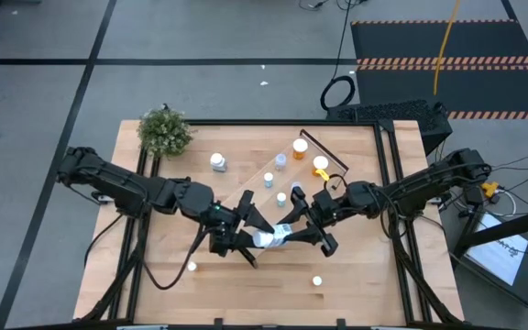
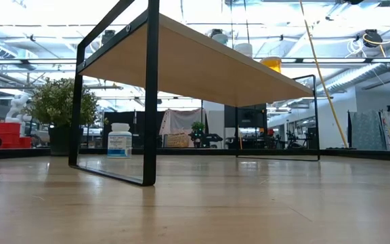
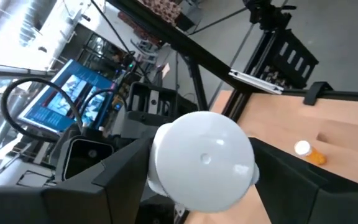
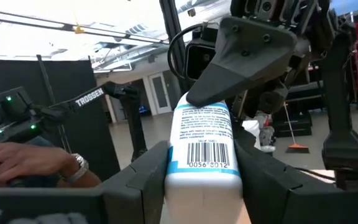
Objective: Pick and place medicine bottles onto shelf by color
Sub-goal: Put the bottom white pill bottle on the shelf
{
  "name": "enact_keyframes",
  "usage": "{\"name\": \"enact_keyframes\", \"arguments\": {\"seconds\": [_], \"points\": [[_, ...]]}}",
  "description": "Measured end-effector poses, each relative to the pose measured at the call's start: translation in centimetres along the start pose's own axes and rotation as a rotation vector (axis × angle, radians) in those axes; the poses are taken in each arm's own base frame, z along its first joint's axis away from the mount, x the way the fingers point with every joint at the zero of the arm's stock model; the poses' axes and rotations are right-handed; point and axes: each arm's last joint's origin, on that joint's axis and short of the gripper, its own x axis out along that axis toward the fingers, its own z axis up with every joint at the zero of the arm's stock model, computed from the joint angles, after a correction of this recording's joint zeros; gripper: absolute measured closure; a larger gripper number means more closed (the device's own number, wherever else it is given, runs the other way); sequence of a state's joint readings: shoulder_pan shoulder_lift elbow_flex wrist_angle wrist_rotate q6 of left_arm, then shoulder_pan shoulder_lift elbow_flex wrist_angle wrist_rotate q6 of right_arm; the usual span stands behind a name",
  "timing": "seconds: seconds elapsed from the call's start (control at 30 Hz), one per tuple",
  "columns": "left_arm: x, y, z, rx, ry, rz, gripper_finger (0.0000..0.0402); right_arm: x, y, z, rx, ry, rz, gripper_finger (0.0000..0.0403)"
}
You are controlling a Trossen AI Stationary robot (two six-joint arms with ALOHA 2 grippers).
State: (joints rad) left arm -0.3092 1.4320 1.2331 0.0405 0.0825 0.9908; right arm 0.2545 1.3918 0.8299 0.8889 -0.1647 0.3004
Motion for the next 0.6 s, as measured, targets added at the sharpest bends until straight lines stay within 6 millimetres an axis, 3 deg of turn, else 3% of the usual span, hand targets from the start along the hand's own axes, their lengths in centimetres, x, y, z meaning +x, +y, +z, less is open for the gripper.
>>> {"name": "enact_keyframes", "arguments": {"seconds": [0.4, 0.6], "points": [[0.49, -0.27, -0.32, 0.030, 0.005, -0.011, 0.0125, -0.06, -0.37, -0.09, 0.002, 0.013, -0.022, 0.0241], [0.47, -0.24, -0.47, 0.025, 0.004, -0.019, 0.0157, -0.08, -0.48, -0.15, 0.010, 0.021, -0.028, 0.0241]]}}
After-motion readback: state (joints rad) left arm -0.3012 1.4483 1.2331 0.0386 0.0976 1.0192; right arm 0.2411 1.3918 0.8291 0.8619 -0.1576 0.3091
